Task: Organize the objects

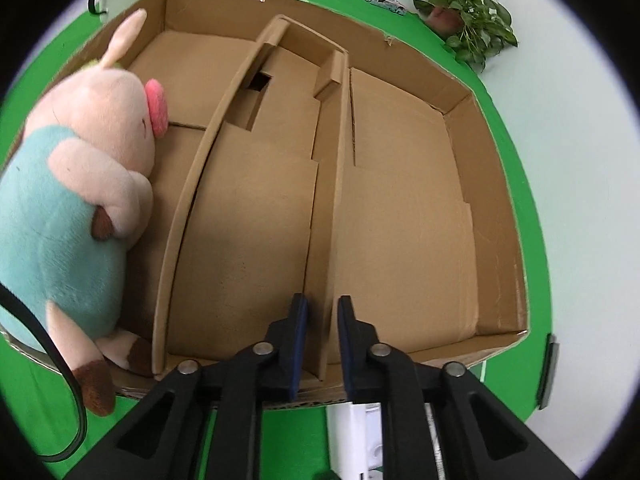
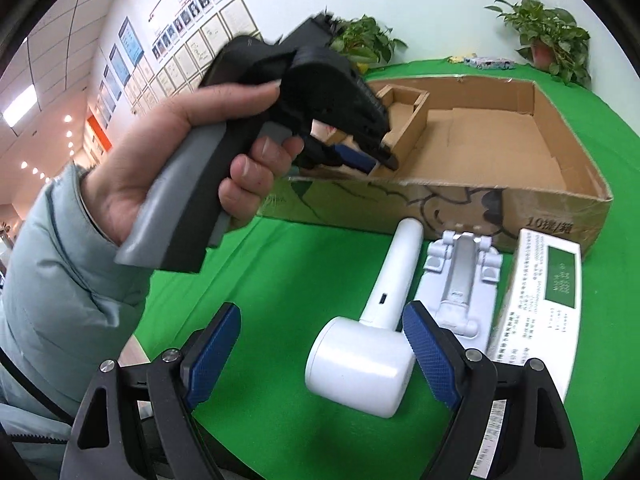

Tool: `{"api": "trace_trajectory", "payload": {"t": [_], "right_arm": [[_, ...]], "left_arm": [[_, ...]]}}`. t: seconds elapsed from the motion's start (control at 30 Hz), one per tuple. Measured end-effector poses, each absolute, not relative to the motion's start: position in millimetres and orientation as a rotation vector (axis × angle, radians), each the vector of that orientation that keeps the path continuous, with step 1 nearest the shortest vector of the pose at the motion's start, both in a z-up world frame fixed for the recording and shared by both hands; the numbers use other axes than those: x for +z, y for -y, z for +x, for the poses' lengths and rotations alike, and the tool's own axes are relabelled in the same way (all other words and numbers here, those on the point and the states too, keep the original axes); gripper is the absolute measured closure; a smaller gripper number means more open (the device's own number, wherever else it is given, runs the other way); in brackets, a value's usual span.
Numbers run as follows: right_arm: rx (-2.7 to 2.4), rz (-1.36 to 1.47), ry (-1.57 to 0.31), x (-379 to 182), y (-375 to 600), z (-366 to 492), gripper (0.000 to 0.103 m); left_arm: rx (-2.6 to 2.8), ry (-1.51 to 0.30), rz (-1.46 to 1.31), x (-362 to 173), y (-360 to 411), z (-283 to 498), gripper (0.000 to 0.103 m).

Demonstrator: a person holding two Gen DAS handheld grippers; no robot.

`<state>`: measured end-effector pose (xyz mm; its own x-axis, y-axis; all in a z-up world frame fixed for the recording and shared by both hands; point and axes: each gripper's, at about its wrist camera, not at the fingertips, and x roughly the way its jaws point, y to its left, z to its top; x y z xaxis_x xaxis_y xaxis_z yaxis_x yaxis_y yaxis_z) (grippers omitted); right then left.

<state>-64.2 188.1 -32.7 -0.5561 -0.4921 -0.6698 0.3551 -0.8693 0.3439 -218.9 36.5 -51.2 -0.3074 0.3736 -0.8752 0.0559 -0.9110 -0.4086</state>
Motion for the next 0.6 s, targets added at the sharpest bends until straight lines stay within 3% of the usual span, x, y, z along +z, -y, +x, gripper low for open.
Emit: {"api": "trace_trajectory", "payload": {"t": [0.13,0.33,0.4,0.6], "right_arm": [[-2.436,1.083,0.251,-18,-205,-68,0.02],[-2.494,1.04,0.322,12,-224,-102,0.02],[-2.499,1.086,0.363,16,-226,-132,0.02],[-2.403,1.38,0.537,-24,-212,-248,0.038]], "left_arm": [[2.328,0.551,-1.675,-45,-35,-217,0.092],[2.494,0.317,-1.566,-19,-17,-204,0.073],[2.538,0.254,-1.56,-18,-6,-205,0.073],[2.509,0.056,-1.642,-39,-5,-226,0.073]]}}
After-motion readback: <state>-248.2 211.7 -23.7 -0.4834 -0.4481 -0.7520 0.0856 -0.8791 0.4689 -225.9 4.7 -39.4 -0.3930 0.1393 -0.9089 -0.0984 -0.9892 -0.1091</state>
